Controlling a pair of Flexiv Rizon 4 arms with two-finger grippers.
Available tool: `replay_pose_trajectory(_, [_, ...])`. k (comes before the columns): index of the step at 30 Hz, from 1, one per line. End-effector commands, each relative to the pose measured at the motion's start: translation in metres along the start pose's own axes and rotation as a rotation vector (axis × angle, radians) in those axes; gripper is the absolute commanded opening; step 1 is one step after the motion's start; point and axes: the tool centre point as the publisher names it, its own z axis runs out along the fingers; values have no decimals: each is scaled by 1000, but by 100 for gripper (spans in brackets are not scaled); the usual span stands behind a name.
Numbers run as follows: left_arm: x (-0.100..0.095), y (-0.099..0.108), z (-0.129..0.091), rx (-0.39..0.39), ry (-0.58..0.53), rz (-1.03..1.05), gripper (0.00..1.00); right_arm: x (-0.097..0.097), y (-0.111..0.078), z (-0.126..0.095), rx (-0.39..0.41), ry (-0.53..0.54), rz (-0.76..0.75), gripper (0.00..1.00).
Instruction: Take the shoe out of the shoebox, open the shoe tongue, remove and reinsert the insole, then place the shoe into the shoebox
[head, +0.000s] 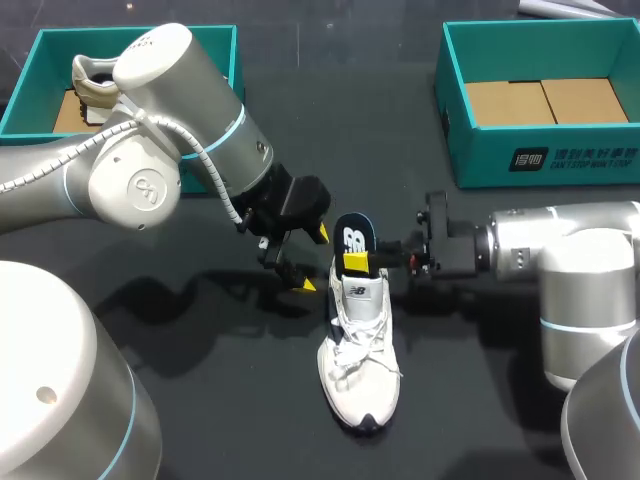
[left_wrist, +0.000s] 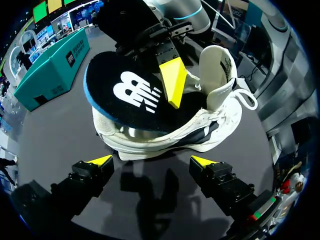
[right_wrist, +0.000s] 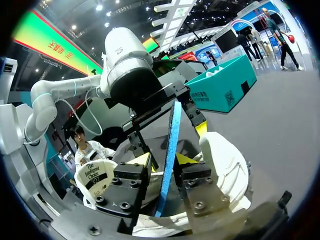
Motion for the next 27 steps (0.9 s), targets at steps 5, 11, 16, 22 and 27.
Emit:
replay_pose_trajectory(5, [0,0,1,-3,0,0,100,-13,15,0,15,5,-3,11])
replay_pose_trajectory(11, [0,0,1,-3,0,0,100,-17,12,2,19,11,11,0])
replay_pose_trajectory(16, [0,0,1,-3,0,0,100,-14,-1,4,23,14,37,0])
replay_pose_trajectory(22, [0,0,1,-3,0,0,100,-4,-20,4,24,2,71,0])
replay_pose_trajectory(27, [0,0,1,-3,0,0,100,1,-27,4,27,-2,84,0])
